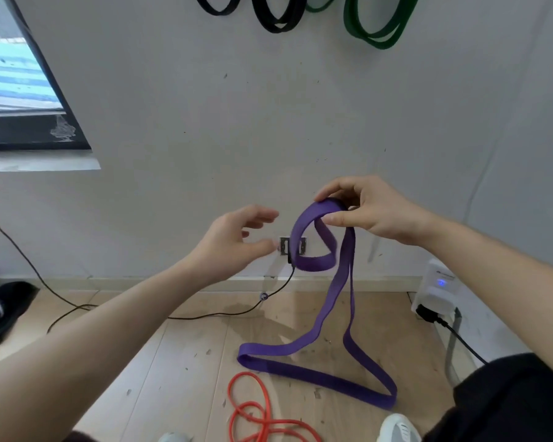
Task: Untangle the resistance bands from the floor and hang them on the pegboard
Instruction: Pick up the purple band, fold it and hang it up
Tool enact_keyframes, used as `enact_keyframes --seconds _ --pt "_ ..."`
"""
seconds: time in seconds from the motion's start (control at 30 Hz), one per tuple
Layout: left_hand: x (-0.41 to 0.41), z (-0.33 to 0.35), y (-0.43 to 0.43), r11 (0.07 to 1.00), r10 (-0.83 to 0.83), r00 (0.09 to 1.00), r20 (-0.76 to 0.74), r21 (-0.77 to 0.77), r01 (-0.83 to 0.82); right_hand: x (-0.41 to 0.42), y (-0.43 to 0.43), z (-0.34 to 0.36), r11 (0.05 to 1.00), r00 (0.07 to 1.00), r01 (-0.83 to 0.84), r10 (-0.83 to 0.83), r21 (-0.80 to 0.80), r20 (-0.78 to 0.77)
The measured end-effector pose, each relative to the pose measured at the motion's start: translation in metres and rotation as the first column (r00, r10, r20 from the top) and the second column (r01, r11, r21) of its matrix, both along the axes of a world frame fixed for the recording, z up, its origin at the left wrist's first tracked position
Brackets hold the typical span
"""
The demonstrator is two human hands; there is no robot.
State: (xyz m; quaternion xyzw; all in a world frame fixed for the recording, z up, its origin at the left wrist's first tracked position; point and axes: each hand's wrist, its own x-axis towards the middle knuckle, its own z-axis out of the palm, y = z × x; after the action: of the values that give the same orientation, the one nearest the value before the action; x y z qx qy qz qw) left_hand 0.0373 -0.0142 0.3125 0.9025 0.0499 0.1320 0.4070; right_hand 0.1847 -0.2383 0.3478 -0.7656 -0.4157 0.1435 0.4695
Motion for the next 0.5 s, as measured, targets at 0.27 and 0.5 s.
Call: enact_keyframes --seconds 0.27,0.5 --pt "0.003 0.003 -0.017 0.988 -0.141 0.990 -0.020 0.067 0.142 -0.020 0.015 -0.002 0.986 0.986 -0.164 0.163 -0.042 -0.032" --pt "-0.004 0.018 -0.018 0.949 -0.130 0.991 -0.012 -0.291 0.121 -0.023 0.025 -0.016 0.970 0.964 -0.223 0.206 -0.092 -0.171"
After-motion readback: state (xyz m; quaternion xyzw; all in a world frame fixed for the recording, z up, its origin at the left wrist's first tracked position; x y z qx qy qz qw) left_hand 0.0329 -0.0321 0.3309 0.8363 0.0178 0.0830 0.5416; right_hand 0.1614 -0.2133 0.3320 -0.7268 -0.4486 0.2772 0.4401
